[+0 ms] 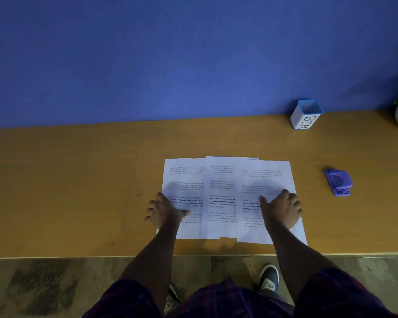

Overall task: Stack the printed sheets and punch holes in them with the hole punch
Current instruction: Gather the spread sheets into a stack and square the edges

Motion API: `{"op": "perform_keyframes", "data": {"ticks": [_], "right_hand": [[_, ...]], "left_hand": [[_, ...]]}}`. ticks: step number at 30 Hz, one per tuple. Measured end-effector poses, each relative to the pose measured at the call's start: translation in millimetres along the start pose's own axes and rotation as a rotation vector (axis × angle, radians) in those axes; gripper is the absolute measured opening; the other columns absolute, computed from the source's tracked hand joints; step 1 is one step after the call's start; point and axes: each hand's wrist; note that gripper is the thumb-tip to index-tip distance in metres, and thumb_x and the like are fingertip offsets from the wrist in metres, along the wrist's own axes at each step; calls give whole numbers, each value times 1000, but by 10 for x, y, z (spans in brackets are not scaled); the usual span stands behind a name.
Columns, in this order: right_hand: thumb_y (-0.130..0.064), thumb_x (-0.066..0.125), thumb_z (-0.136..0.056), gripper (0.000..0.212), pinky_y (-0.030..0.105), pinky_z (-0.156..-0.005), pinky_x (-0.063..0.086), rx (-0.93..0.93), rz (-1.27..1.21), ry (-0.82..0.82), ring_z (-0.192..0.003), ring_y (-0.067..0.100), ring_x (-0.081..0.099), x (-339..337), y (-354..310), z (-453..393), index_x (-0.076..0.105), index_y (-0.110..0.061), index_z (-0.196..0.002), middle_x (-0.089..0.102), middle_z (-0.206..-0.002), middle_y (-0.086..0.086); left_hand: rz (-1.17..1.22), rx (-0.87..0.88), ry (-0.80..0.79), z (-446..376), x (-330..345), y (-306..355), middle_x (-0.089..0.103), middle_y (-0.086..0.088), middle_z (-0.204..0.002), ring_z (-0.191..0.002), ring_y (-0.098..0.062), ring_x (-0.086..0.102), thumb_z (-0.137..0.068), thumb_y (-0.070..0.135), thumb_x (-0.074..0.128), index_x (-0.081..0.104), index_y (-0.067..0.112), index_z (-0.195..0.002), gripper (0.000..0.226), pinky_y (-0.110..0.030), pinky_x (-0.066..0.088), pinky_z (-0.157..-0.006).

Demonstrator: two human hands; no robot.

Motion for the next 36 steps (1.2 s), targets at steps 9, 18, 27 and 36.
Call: {"op": "perform_keyframes", "data": {"ticks": [9,18,27,36], "right_hand": [[-78,78,-60,108,48,-97,45,281,-72,-65,-121,39,50,-19,137,-177,46,-4,-132,52,-132,22],[-61,86,-65,92,48,-100,43,273,-198,-133,-122,40,54,-78,154,-300,50,-9,-131,57,-131,21],[-44,81,-73,71,46,-96,45,233,-323,-169,-114,37,62,-63,6,-231,49,-10,-127,61,-126,16],[-25,82,-74,76,43,-93,53,86,-513,-276,-120,35,61,-6,-150,-208,43,-16,-139,61,-134,12]], "left_hand": [[8,64,-16,-57,61,-30,63,-11,-130,-120,-39,59,-57,59,91,43,19,-137,101,-56,44,-100],[32,113,-47,-34,-46,10,64,-6,-124,-114,-31,65,-60,56,91,39,16,-136,100,-48,52,-93],[125,221,-135,-30,-75,1,66,5,-109,-100,-25,69,-64,42,93,48,19,-126,80,-36,59,-72],[352,158,-160,29,-33,74,73,4,-112,-92,-23,70,-70,51,80,61,25,-123,62,-32,58,-72]]}}
Point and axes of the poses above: each hand's wrist, its own z-axis away from the middle knuckle, its own x-axis out of the palm, y = z × x
